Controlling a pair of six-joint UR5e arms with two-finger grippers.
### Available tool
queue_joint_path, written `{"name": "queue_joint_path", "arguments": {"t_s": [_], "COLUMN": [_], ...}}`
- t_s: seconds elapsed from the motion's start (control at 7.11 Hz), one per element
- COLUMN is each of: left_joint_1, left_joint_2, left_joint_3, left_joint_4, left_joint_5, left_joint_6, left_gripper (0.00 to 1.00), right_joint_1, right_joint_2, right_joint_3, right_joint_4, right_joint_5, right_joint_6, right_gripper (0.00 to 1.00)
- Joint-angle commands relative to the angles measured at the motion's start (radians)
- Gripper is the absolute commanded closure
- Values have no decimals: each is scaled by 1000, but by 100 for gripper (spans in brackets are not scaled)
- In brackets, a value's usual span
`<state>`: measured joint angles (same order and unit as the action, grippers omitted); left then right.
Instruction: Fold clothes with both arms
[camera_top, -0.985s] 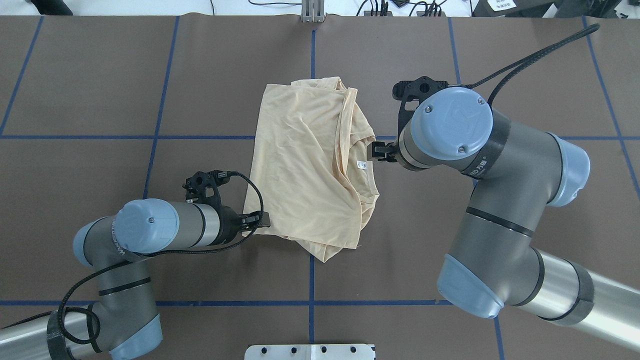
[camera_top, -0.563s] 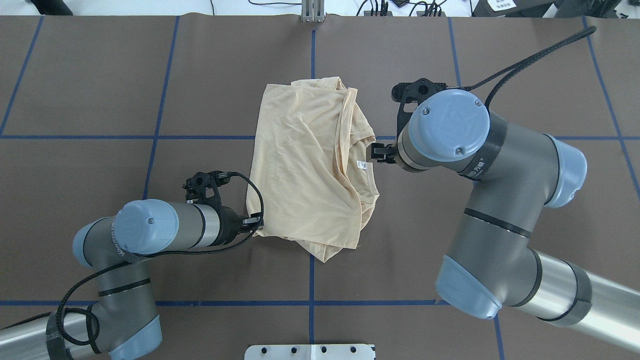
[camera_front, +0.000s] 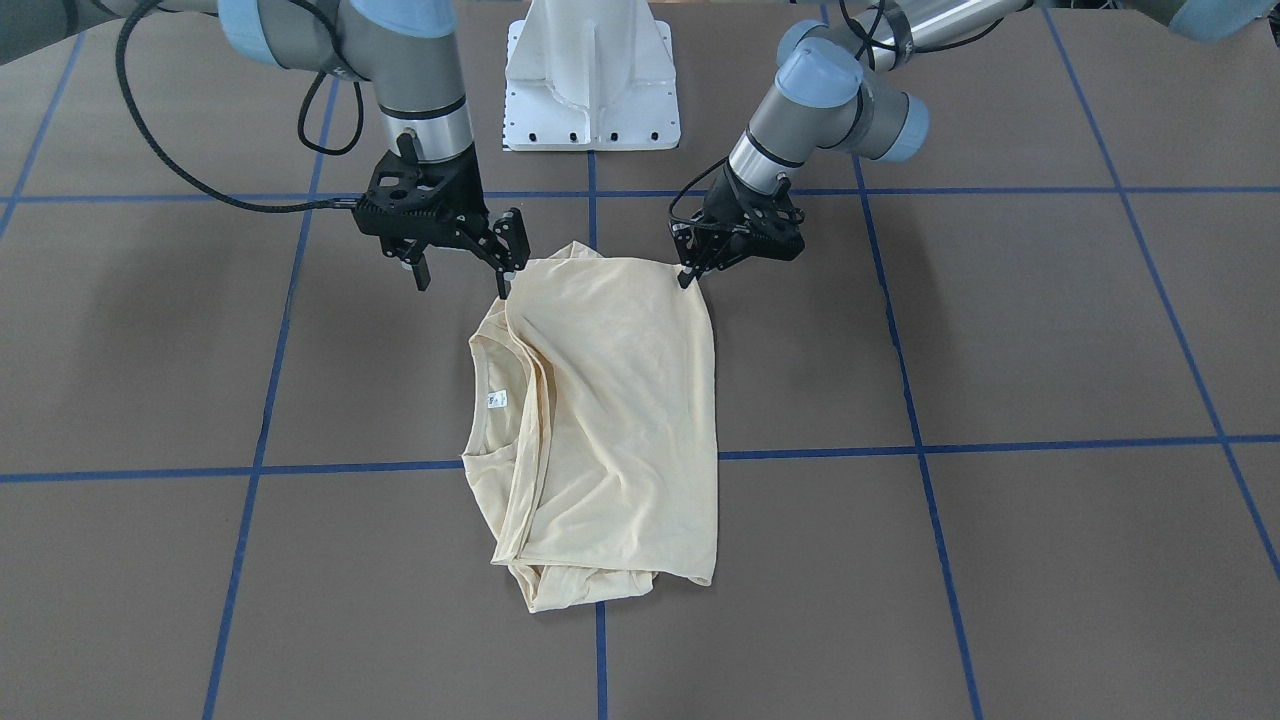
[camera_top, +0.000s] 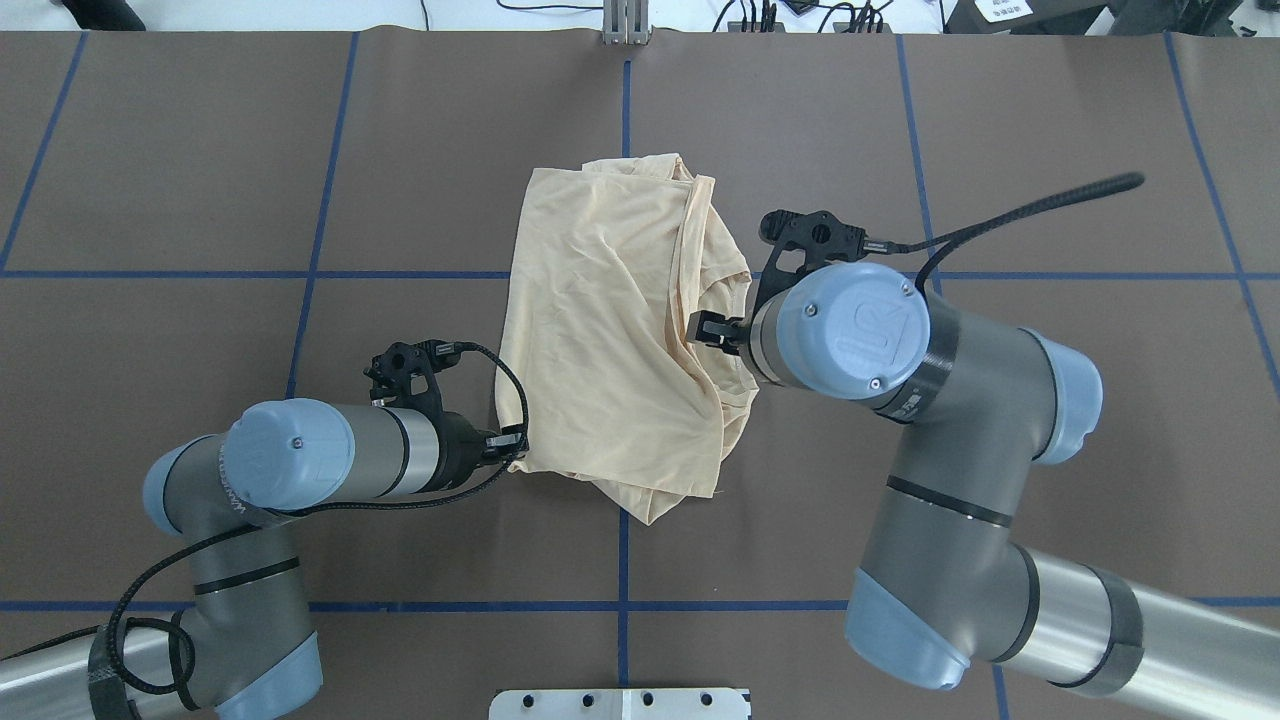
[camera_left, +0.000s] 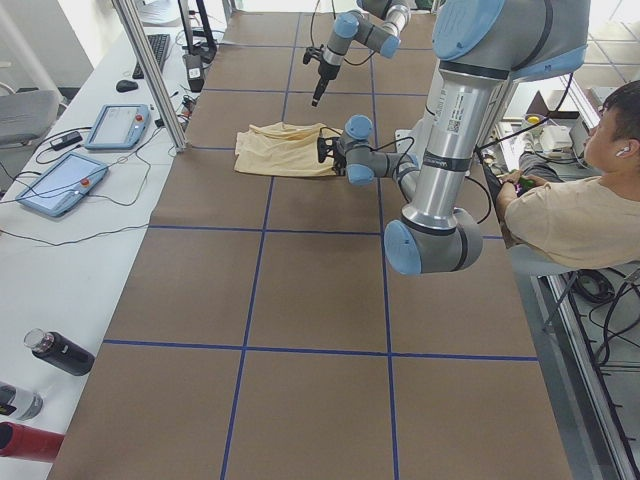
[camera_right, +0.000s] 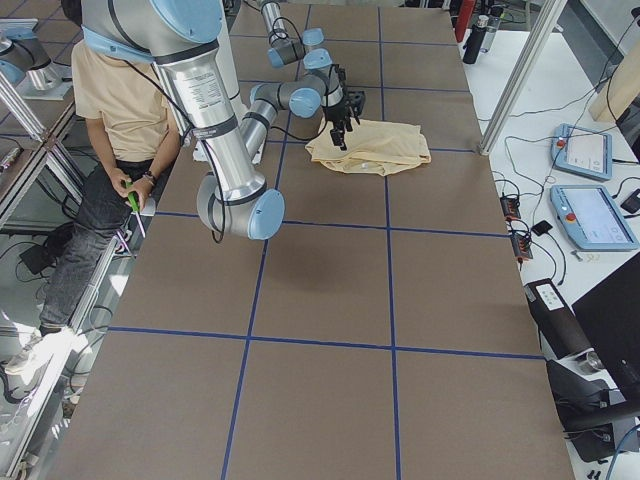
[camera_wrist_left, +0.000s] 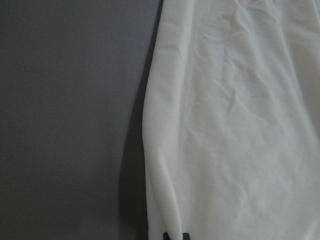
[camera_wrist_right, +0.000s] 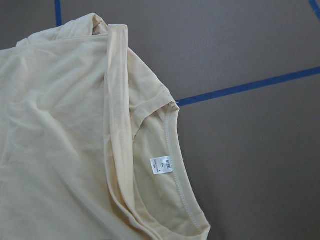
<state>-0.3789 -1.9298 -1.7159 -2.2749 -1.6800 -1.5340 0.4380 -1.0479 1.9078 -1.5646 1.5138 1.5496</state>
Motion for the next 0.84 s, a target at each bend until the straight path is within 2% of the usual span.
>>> {"name": "queue_joint_path", "arguments": {"t_s": [0.0, 0.14, 0.42, 0.7], "left_joint_1": [0, 0, 0, 0], "left_joint_2": [0, 0, 0, 0], "left_joint_3": [-7, -7, -7, -7], "left_joint_4": [0, 0, 0, 0], "left_joint_5": [2, 2, 2, 2], "left_joint_6": [0, 0, 0, 0], "left_gripper": [100, 100, 100, 100], "right_joint_1": [-120, -142, -151, -151], "right_joint_2": [-3, 2, 2, 0], "right_joint_3": [-74, -107, -194, -205], "right_joint_4": [95, 100, 117, 115], "right_joint_5": [-172, -208, -231, -247], "right_joint_6": [250, 300, 284, 216], "right_gripper": [21, 30, 33, 37]}}
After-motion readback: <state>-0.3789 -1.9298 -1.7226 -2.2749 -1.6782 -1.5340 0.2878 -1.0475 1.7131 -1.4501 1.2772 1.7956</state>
